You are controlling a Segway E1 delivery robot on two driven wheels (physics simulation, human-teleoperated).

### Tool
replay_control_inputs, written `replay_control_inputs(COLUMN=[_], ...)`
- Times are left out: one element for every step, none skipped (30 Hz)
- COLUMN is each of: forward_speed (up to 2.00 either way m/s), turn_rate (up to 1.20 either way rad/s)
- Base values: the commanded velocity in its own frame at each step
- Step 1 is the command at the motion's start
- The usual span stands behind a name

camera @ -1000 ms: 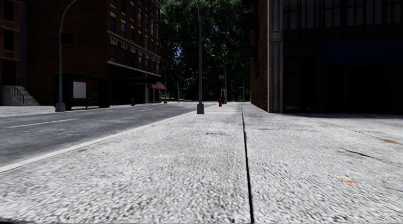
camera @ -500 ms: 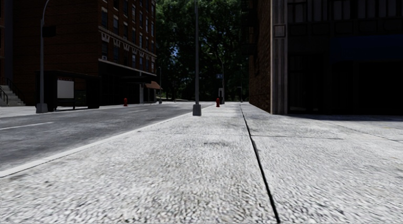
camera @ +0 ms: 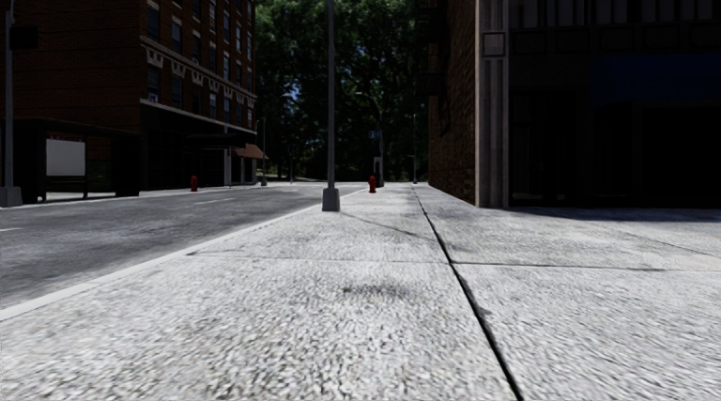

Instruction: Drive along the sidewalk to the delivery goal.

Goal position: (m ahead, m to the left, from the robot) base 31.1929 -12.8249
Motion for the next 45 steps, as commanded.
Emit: replay_control_inputs(forward_speed=[2.0, 2.0, 2.0, 2.0, 2.0, 2.0, 2.0, 2.0, 2.0, 2.0, 2.0, 2.0, 2.0, 2.0, 2.0, 2.0, 2.0, 2.0, 2.0, 2.0, 2.0, 2.0, 2.0, 2.0, 2.0, 2.0, 2.0, 2.0, 2.0, 2.0, 2.0, 2.0, 2.0, 2.0, 2.0, 2.0, 2.0, 2.0, 2.0, 2.0, 2.0, 2.0, 2.0, 2.0, 2.0], turn_rate=[-0.25, -0.25, -0.25, -0.25, -0.25, -0.25, -0.25, -0.25, -0.25, -0.25, -0.25, -0.25, -0.25, -0.25, -0.25, -0.25, -0.25, -0.25, -0.25, -0.25, -0.25, -0.25, -0.25, -0.25, -0.25, -0.15, -0.01, 0.0, 0.0, 0.0, 0.0, 0.0, 0.0, 0.0, 0.0, 0.0, 0.0, 0.0, 0.0, 0.0, 0.0, 0.0, 0.0, 0.0, 0.0])
